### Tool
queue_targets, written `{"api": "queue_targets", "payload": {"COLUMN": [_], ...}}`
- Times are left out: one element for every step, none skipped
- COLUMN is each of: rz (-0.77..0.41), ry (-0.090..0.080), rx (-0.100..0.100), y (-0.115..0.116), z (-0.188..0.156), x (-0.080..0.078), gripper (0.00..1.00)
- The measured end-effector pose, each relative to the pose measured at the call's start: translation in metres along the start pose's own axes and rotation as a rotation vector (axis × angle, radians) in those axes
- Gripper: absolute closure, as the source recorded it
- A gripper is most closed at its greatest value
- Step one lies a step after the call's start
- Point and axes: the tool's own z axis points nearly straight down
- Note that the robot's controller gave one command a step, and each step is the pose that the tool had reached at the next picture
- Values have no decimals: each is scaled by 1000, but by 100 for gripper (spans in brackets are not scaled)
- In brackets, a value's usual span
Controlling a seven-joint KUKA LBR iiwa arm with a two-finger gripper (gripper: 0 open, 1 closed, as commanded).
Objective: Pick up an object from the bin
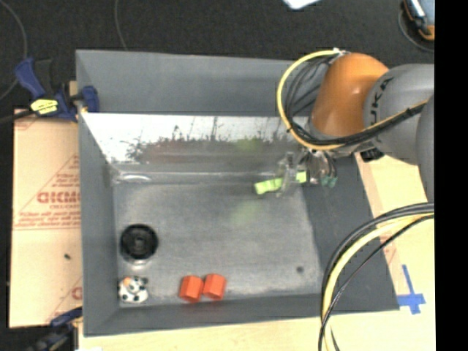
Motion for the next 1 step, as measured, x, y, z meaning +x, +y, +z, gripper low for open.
{"api": "queue_targets", "payload": {"rz": [0], "ry": [2], "rx": [0], "y": [0], "z": [-6], "x": [0], "gripper": [100]}}
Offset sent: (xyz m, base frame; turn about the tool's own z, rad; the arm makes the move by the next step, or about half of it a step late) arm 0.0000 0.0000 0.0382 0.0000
